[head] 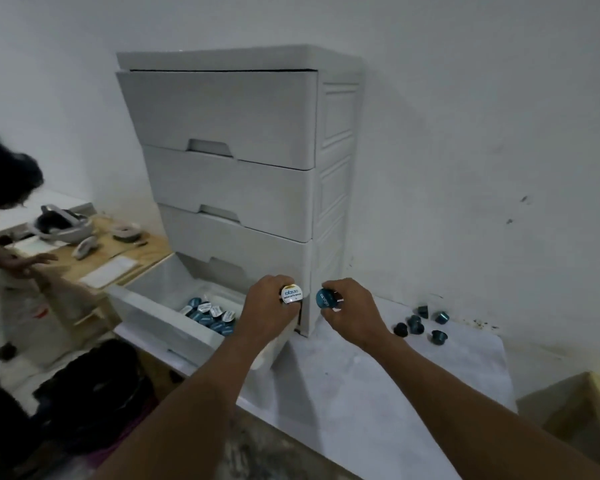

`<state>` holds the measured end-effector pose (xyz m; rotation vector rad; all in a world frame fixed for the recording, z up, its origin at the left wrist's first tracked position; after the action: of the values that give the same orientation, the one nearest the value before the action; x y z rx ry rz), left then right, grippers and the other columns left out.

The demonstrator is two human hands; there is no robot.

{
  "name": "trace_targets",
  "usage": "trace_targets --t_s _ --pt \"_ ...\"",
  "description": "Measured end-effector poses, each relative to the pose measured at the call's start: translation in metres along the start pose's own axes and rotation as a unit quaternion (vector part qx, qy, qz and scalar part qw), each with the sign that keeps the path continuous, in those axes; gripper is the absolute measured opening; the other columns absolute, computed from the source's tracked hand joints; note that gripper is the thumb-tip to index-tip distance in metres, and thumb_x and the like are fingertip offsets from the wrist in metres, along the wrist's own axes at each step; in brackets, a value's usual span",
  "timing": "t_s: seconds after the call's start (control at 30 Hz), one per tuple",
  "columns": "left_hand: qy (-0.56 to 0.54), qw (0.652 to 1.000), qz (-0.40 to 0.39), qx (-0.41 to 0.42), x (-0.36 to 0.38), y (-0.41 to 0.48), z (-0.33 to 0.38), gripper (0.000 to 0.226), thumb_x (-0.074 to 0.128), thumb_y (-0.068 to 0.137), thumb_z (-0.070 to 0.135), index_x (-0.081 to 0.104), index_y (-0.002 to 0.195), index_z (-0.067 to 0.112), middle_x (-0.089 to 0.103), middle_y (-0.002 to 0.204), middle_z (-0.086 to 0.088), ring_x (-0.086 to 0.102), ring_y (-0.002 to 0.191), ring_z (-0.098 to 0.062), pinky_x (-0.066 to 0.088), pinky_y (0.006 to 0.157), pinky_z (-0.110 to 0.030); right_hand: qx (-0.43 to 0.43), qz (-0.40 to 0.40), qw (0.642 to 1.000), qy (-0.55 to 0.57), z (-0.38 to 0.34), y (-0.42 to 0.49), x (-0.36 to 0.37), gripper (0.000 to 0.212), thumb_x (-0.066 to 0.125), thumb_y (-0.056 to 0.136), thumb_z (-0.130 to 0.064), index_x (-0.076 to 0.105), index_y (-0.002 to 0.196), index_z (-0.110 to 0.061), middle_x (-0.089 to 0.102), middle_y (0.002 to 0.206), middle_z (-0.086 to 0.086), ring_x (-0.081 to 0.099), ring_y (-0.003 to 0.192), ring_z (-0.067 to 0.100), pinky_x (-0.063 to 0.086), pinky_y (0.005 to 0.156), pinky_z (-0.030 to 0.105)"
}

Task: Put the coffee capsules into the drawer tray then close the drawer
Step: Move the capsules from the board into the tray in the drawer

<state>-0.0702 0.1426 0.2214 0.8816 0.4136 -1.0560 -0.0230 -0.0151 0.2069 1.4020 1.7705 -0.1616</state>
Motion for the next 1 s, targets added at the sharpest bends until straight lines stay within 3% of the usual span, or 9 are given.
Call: trace_targets --t_s 0.1,0.23,0.33,0.5,0.67,0.87,1.0 --pt "0.000 1.000 -0.006 0.008 -0.015 -0.003 -0.013 0.019 0.070 0.071 0.013 0.067 0.088 0.004 0.068 0.086 -0.012 0.060 0.082 -0.026 0.050 0.077 -0.043 -0.003 0.001 1.000 -0.017 -0.015 0.002 0.016 0.033 0.070 0.077 -0.005 0.064 0.110 -0.004 0.062 0.108 0.014 0.058 0.100 0.024 0.051 0.090 0.038" --pt "-0.006 1.000 -0.026 0.009 -0.053 -0.003 -0.063 0.016 0.071 0.073 0.010 0.066 0.086 0.002 0.068 0.085 -0.014 0.061 0.079 -0.027 0.051 0.075 -0.041 -0.007 -0.001 1.000 -0.022 -0.058 0.008 0.065 0.041 0.073 0.076 -0.007 0.062 0.116 -0.007 0.062 0.112 0.013 0.058 0.103 0.024 0.046 0.091 0.027" --pt "-0.010 0.999 -0.046 0.008 -0.076 0.001 -0.090 0.013 0.069 0.074 0.010 0.067 0.086 0.003 0.069 0.083 -0.012 0.062 0.077 -0.026 0.051 0.073 -0.038 -0.011 0.005 0.999 -0.039 -0.080 0.017 0.092 0.036 0.073 0.076 -0.006 0.064 0.111 -0.006 0.065 0.108 0.012 0.056 0.102 0.025 0.046 0.089 0.031" --pt "0.010 0.997 -0.073 -0.005 -0.096 0.013 -0.129 0.014 0.069 0.077 0.013 0.068 0.088 0.005 0.070 0.085 -0.010 0.064 0.076 -0.024 0.055 0.075 -0.038 0.005 -0.012 0.997 -0.073 -0.099 0.036 0.133 0.036 0.073 0.076 -0.010 0.064 0.111 -0.009 0.065 0.108 0.011 0.056 0.101 0.022 0.041 0.086 0.025" --pt "0.005 0.997 -0.081 -0.009 -0.094 0.034 -0.163 0.017 0.073 0.073 0.012 0.070 0.090 0.009 0.069 0.088 -0.007 0.061 0.079 -0.022 0.049 0.073 -0.033 0.021 -0.025 0.995 -0.090 -0.096 0.066 0.164 0.033 0.072 0.076 -0.011 0.065 0.109 -0.011 0.061 0.106 0.010 0.056 0.098 0.022 0.038 0.079 0.021" --pt "0.035 0.991 -0.127 -0.013 -0.065 0.075 -0.206 0.021 0.072 0.072 0.017 0.069 0.093 0.018 0.070 0.089 0.000 0.064 0.079 -0.017 0.053 0.074 -0.030 0.052 -0.046 0.994 -0.089 -0.063 0.102 0.200 0.026 0.071 0.074 -0.005 0.068 0.099 -0.008 0.062 0.098 0.011 0.055 0.090 0.022 0.043 0.076 0.030" --pt "0.052 0.982 -0.180 -0.015 -0.034 0.098 -0.233 0.027 0.073 0.071 0.019 0.066 0.097 0.019 0.067 0.095 -0.003 0.063 0.086 -0.020 0.054 0.078 -0.037 0.079 -0.088 0.990 -0.080 -0.031 0.113 0.233 0.031 0.065 0.073 0.002 0.067 0.102 -0.007 0.057 0.099 0.013 0.053 0.093 0.026 0.042 0.076 0.030"
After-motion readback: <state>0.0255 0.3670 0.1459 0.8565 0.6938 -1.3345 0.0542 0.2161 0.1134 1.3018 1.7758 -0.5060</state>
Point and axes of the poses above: each hand's wrist, its own y-axis towards the middle knuckle, its own x-axis out of the palm, z = x × y, the point moved 5 cm from there along y, towards the middle knuckle
